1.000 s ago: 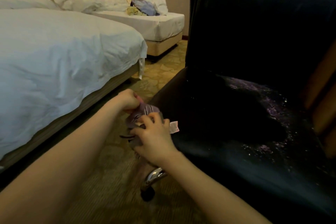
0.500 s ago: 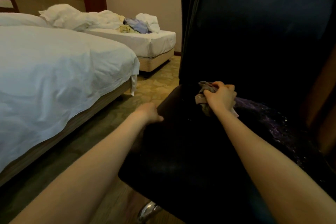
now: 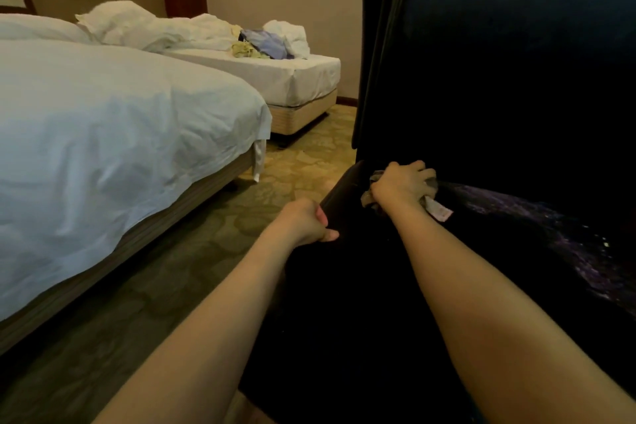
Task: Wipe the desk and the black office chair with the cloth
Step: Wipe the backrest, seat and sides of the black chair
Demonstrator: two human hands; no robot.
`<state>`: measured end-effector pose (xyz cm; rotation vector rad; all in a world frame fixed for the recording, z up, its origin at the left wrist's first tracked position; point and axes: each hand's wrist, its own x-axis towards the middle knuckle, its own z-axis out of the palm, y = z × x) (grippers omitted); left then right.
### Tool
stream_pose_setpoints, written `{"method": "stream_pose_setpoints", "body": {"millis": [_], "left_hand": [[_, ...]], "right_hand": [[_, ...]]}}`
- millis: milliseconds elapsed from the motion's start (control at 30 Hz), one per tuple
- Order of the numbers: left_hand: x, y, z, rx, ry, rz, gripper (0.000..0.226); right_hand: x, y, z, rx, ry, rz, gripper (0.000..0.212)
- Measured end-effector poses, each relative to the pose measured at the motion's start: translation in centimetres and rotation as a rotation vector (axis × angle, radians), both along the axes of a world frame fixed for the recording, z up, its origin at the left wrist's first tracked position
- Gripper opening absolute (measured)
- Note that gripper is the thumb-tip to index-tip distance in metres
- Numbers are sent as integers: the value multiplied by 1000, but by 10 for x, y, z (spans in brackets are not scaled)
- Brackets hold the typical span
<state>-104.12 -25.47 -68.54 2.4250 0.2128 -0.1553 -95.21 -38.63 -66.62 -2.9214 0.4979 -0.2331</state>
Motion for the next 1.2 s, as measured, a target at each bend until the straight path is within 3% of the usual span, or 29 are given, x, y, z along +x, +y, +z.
{"method": "stream_pose_setpoints", "body": {"millis": [67, 167, 233, 400, 500, 600, 667, 800, 900, 967, 1033, 1100, 1200], "left_hand": [[-3, -2, -2, 38, -31, 6, 29], [-8, -3, 0, 86, -89, 18, 31], [-13, -3, 1, 59, -87, 39, 27], [-33, 16, 6, -243, -42, 91, 26], [-53, 30, 5, -189, -5, 142, 14], [-73, 38, 2, -173, 164, 129, 20], [-82, 35, 0, -242, 238, 119, 21], [-86, 34, -2, -234, 185, 180, 7], [-93, 39, 4, -345, 203, 225, 17], [-103, 43, 10, -354, 188, 222, 22], [-113, 45, 18, -288, 137, 212, 21], [-125, 49, 25, -262, 104, 220, 23], [-138, 53, 32, -265, 92, 222, 29]], "right_hand": [[-2, 28, 2, 120, -48, 115, 50], [-13, 63, 15, 593, -127, 403, 35], [-20, 68, 30, 835, -188, 438, 35], [-26, 10, 40, 594, -324, 369, 42], [-45, -47, 18, 412, -160, 248, 49], [-78, -59, -9, 157, -49, 218, 66], [-86, -47, -12, 170, -85, 188, 66], [-110, -14, -14, 181, -128, 203, 56], [-138, 12, -15, 355, -108, 394, 52], [-148, 27, -8, 609, -29, 560, 46], [-157, 34, 3, 1012, 70, 568, 34], [-160, 32, 7, 1132, 20, 524, 32], [-154, 0, 8, 526, -280, 507, 51]]}}
